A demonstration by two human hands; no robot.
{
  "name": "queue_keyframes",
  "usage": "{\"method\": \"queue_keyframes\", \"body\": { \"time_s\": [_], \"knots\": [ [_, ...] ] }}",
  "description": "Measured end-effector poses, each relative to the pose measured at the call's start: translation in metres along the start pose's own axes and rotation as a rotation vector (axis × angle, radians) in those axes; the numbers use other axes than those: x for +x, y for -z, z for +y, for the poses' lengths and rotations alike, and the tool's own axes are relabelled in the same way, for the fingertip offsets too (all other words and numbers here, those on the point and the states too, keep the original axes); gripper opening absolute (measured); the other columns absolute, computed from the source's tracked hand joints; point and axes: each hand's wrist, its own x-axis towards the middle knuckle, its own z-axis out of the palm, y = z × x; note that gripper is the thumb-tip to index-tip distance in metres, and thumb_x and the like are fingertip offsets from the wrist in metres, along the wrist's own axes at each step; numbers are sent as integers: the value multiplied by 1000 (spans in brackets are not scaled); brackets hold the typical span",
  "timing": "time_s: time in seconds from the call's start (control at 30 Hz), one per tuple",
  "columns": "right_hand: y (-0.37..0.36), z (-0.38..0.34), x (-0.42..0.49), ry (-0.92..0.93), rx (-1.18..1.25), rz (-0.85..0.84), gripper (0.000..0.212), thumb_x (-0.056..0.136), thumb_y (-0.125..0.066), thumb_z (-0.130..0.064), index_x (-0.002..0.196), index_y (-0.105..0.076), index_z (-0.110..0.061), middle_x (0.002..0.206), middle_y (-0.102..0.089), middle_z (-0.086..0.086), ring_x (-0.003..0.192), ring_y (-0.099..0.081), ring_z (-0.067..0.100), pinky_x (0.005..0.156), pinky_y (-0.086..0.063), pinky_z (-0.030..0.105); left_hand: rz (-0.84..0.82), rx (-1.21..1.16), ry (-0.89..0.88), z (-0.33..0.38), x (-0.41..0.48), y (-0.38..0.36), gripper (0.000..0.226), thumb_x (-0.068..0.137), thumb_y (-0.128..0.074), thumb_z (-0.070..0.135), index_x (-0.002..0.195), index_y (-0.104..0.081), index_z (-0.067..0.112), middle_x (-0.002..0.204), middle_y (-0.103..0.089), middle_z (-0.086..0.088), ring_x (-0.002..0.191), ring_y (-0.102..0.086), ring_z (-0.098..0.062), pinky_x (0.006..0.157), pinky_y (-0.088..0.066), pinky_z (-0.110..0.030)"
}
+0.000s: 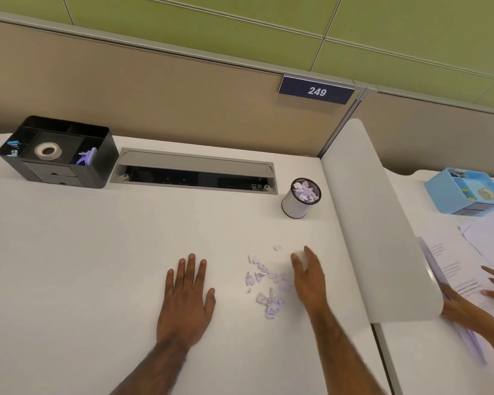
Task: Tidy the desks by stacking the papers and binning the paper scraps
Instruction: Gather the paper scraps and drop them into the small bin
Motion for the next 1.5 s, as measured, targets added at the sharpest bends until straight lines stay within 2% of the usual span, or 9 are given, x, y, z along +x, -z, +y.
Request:
{"method": "queue_keyframes", "body": {
  "time_s": [0.1,0.2,0.37,0.6,0.8,1.0,1.17,1.4,1.5],
  "knots": [
    [-30,13,-30,99,-264,-107,79,101,-27,-63,161,-15,-13,169,-8,-1,157,0,16,125,3,38,9,5,0,0,2,1,69,99,-24,46,161,-22,15,170,-13,-11,157,-15,-30,126,-16,-52],
    [-43,8,-52,297,-303,-197,106,83,2,-86,162,-3,-16,168,2,-8,154,10,8,124,10,32,7,4,0,-1,2,2,69,99,-25,46,161,-22,15,170,-12,-11,157,-14,-30,126,-15,-52],
    [-50,19,-101,148,-391,52,94,95,-7,-74,161,-7,-7,169,-12,9,157,-6,22,127,-2,44,7,15,-1,1,-2,0,70,99,-24,46,162,-22,15,170,-12,-11,157,-15,-31,126,-16,-53],
    [-70,15,-113,40,-556,63,91,97,-24,-66,155,-24,5,161,-28,24,150,-24,41,119,-23,62,12,9,1,1,0,-2,70,99,-24,47,162,-20,16,170,-11,-11,157,-14,-30,126,-16,-53],
    [-67,-13,-60,247,-458,-34,96,93,0,-75,161,-7,-8,169,-8,9,157,-7,24,126,-7,48,12,7,1,0,-3,-1,70,99,-24,47,162,-19,17,171,-9,-9,157,-12,-29,126,-15,-52],
    [-39,-21,-6,261,-348,-118,65,106,-26,-48,161,-14,-16,169,-11,7,156,-6,21,127,-5,42,14,4,-3,-1,-2,-1,70,100,-23,47,162,-19,17,171,-8,-9,157,-11,-29,126,-14,-52],
    [-47,-18,-21,457,-468,-293,75,101,-13,-58,162,-5,-16,170,2,-2,156,8,13,127,2,38,20,-5,-8,0,-2,0,70,100,-24,47,162,-19,17,171,-9,-9,157,-11,-29,126,-17,-53],
    [-51,-22,-32,525,-378,-231,53,108,-24,-42,159,-22,-30,169,-13,-2,156,-7,15,125,-7,33,12,-1,-2,1,-1,0,70,100,-24,47,163,-17,18,171,-8,-9,158,-9,-29,126,-17,-52],
    [-57,-34,-31,592,-482,-306,62,102,-13,-48,158,-28,-28,169,-16,-1,156,-6,20,126,-5,38,9,8,2,0,-3,0,69,100,-24,47,163,-17,18,171,-8,-9,158,-9,-28,126,-16,-52]
  ]
}}
